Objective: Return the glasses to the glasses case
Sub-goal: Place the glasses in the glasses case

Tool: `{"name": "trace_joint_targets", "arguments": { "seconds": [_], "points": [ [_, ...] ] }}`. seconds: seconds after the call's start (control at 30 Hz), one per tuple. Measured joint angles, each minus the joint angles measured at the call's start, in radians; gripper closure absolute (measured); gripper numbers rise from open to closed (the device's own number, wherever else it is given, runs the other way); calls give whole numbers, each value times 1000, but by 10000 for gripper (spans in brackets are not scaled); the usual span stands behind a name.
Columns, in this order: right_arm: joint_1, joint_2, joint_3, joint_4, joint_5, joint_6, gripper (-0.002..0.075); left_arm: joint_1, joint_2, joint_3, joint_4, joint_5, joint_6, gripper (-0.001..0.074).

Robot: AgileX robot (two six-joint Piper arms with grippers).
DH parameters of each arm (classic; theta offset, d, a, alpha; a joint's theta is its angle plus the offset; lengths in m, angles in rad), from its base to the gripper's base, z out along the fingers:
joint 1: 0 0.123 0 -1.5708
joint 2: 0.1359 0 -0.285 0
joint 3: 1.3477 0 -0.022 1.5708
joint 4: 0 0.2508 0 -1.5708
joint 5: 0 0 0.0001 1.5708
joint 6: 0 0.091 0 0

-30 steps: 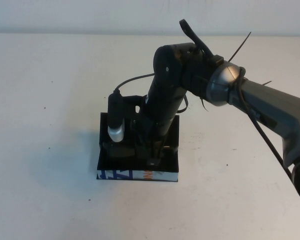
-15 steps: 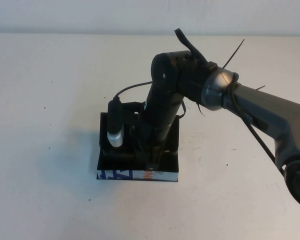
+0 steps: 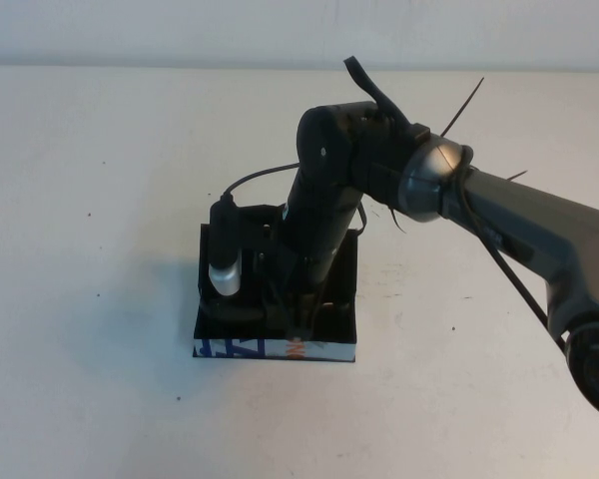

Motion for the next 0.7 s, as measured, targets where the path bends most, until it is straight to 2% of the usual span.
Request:
{"name": "trace_joint_targets", "arguments": {
  "seconds": [0.7],
  "points": [
    [0, 7, 0, -9, 0, 0, 637, 0, 0, 0, 0, 0, 0, 737]
  ]
}}
